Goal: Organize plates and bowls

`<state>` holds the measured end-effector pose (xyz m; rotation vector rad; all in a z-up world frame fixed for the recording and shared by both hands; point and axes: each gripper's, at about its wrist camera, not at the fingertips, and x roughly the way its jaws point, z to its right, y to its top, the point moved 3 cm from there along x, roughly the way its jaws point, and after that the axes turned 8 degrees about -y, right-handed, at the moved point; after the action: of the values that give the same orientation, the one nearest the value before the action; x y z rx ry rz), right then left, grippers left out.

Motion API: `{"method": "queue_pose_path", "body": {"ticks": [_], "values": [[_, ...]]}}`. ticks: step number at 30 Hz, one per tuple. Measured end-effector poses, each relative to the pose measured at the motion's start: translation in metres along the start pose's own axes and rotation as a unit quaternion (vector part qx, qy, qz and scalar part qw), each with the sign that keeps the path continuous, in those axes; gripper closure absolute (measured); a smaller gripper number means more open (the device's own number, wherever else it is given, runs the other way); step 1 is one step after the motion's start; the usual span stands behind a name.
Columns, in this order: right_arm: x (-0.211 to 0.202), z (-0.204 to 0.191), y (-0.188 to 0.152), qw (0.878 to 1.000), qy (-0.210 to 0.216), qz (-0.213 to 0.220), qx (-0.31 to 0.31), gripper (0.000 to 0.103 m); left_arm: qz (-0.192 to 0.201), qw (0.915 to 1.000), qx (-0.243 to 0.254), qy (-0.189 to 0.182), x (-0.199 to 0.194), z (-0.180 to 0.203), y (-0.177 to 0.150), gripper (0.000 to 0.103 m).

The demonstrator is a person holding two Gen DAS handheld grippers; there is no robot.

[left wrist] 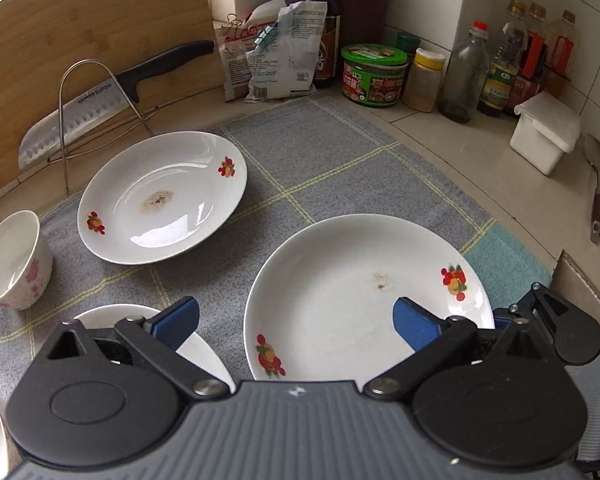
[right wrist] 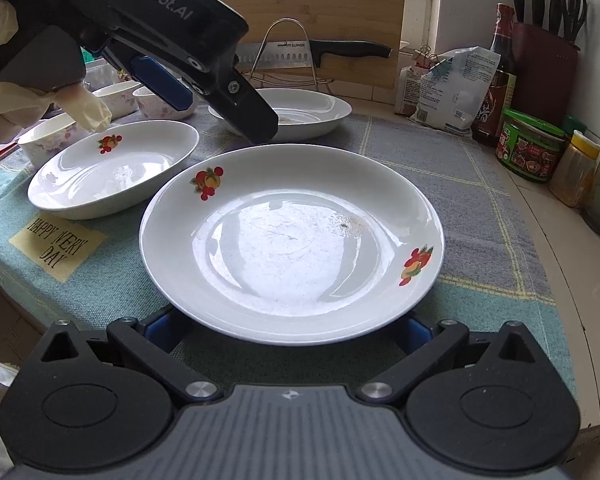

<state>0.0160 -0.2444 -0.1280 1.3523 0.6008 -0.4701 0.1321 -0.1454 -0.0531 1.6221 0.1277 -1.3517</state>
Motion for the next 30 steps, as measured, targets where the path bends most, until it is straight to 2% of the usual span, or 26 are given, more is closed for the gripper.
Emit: {"method": "queue_pose_path", "body": {"ticks": [3,7,11,15,19,25,30], "values": [[0.001,0.0,0.001,1.0,-0.006,-0.001,0.006,0.0,-0.008,0.9994,0.019,-0.029,0.009,-0.003,0.006,0.001],[0.0,-0.001,-0.001,1.0,-0.009,0.005,0.009,0.0,-0.037,0.9948,0.015,-0.093,0.027,-0.015,0.017,0.001],[-0.001,-0.002,0.0,1.0,-0.015,0.001,0.014,0.0,-0.075,0.9914,0.047,-0.097,0.045,-0.018,0.022,0.002],[-0.003,-0.004,-0.002,0.999,-0.025,0.002,0.022,0.0,-0.101,0.9832,0.074,-0.132,0.059,-0.021,0.027,0.003],[-0.004,-0.005,-0.003,0.999,-0.034,0.004,0.029,0.0,-0.125,0.973,0.071,-0.181,0.068,-0.025,0.032,0.003],[-0.006,-0.007,-0.002,0.998,-0.043,-0.005,0.037,0.0,-0.151,0.963,0.081,-0.208,0.076,-0.024,0.034,0.003],[-0.007,-0.007,-0.004,0.998,-0.046,0.001,0.038,0.0,-0.163,0.9591,0.081,-0.217,0.084,-0.023,0.038,0.004]]}}
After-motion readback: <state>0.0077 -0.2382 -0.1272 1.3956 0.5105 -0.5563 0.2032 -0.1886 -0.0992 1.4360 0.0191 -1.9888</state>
